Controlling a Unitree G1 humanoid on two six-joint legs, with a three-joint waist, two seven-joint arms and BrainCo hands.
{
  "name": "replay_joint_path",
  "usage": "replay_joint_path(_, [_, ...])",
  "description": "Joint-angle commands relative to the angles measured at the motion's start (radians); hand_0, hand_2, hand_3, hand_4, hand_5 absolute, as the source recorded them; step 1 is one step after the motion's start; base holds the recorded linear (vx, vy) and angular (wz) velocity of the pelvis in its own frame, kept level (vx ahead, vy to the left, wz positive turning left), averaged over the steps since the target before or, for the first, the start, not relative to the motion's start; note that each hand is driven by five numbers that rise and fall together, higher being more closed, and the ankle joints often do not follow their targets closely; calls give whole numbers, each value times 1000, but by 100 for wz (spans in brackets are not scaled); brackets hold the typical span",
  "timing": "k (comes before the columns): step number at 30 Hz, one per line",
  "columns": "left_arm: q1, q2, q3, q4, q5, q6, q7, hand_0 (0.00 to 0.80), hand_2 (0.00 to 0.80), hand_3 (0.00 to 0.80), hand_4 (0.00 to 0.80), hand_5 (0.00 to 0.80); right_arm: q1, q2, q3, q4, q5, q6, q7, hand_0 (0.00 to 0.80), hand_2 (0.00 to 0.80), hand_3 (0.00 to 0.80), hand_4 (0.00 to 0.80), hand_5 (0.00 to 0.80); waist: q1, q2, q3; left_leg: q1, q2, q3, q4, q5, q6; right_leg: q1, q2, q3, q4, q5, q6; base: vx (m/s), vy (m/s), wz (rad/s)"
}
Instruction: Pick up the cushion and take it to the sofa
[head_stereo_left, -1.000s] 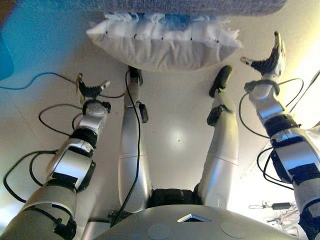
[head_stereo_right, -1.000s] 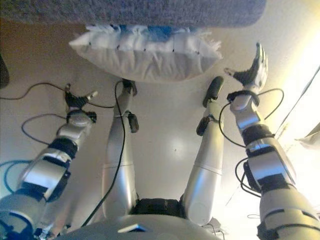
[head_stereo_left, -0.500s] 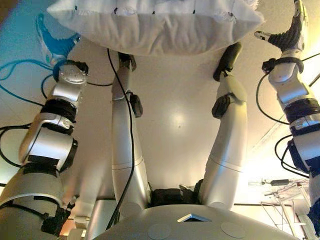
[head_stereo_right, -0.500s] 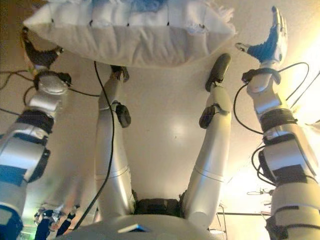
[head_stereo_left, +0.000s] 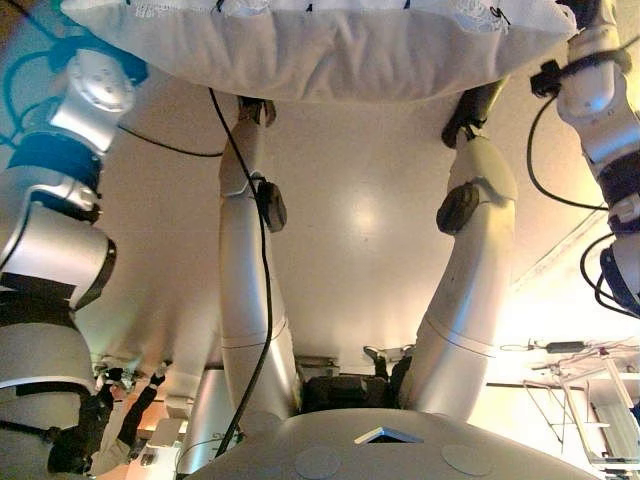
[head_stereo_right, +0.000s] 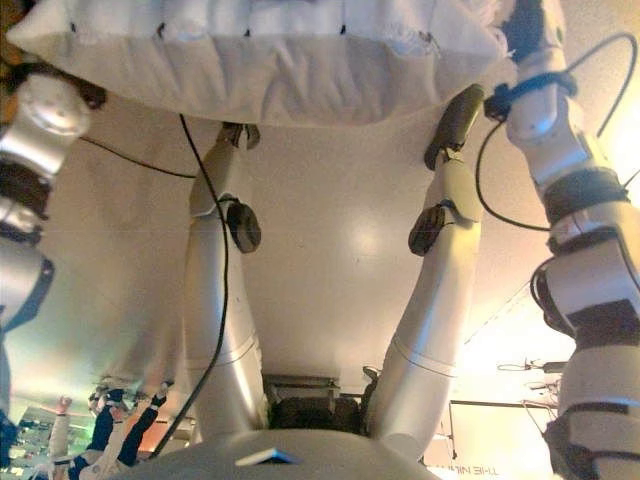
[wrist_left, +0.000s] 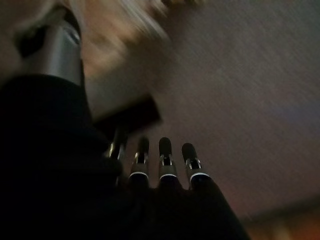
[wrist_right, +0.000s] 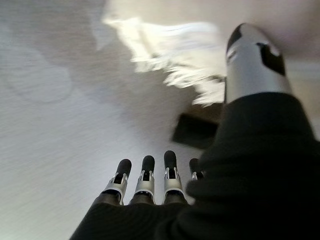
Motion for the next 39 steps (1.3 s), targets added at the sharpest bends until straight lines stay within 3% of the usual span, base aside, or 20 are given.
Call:
replay_joint_path(1, [-51,-37,0,-56,73,-34,-65,0,0,0,0,0,-50,-36,85,-111,0,-49,71,0,0,0,0,0,-20,63,2,-3,14,52,22,-145,34,-13,56,24,-39,-2,-34,31,-2,5])
replay_joint_path(6, [-73,-61,-98,-233,-20,-70,-341,0,0,0,0,0,-88,-50,132,-281,85,17,250,0,0,0,0,0,-29,77,2,-3,4,58,-13,-128,33,-13,58,24,-99,29,-25,14,6,4])
replay_joint_path(8, [-48,-81,-113,-297,-128,-100,-440,800,800,800,800,800,-80,-52,142,-339,142,40,302,0,0,0,0,0,-30,83,2,-3,4,59,-7,-132,32,-13,60,27,-97,29,-21,2,6,5])
replay_joint_path(11, [-36,-116,-132,-359,-200,-134,-552,800,800,800,800,800,-80,-33,134,-383,200,42,388,464,464,464,464,464,-35,88,2,-3,3,60,-7,-134,29,-13,60,35,-105,35,-19,-10,-7,0])
replay_joint_path(12, [-32,-125,-136,-381,-220,-139,-580,800,800,800,800,800,-79,-25,130,-403,212,42,406,800,800,800,800,800,-36,89,2,-3,2,58,-6,-134,28,-13,61,37,-107,36,-18,-35,-38,-1])
replay_joint_path(16, [5,-141,-118,-479,-324,-134,-650,800,800,800,800,800,-54,2,91,-475,255,35,401,800,800,800,800,800,-37,87,2,-3,1,50,-4,-131,26,-13,62,42,-109,37,-16,-54,-51,1])
replay_joint_path(20, [81,-168,-50,-539,-387,-134,-674,800,800,800,800,800,2,37,20,-537,205,45,349,800,800,800,800,800,-35,80,2,-2,-3,35,-4,-117,28,-12,69,48,-102,39,-21,-86,-78,-2])
replay_joint_path(25, [222,-215,43,-594,-402,-171,-701,800,800,800,800,800,131,81,-76,-578,164,44,314,800,800,800,800,800,-21,62,2,104,-3,19,-53,-85,27,106,55,8,-144,45,-24,-92,-145,-3])
replay_joint_path(27, [352,-252,89,-660,-382,-186,-696,800,800,800,800,800,253,116,-130,-616,138,43,280,800,800,800,800,800,-4,43,2,236,0,11,-105,-54,23,241,42,-31,-170,46,-26,-85,-202,-6])
replay_joint_path(32, [561,-303,117,-762,-331,-209,-635,800,800,800,800,800,471,161,-199,-699,116,10,214,800,800,800,800,800,13,3,2,480,16,18,-177,-20,8,496,32,-105,-222,60,-26,-39,-184,-13])
replay_joint_path(36, [731,-321,156,-847,-318,-213,-616,800,800,800,800,800,670,181,-289,-793,118,-12,198,800,800,800,800,800,16,-31,2,709,33,50,-236,-31,4,724,35,-168,-280,55,-25,9,-140,-8])
replay_joint_path(39, [854,-293,211,-902,-365,-225,-637,800,800,800,800,800,821,183,-367,-862,145,-34,225,800,800,800,800,800,17,-55,2,891,46,77,-261,-54,8,907,42,-204,-306,36,-28,62,-94,-14])
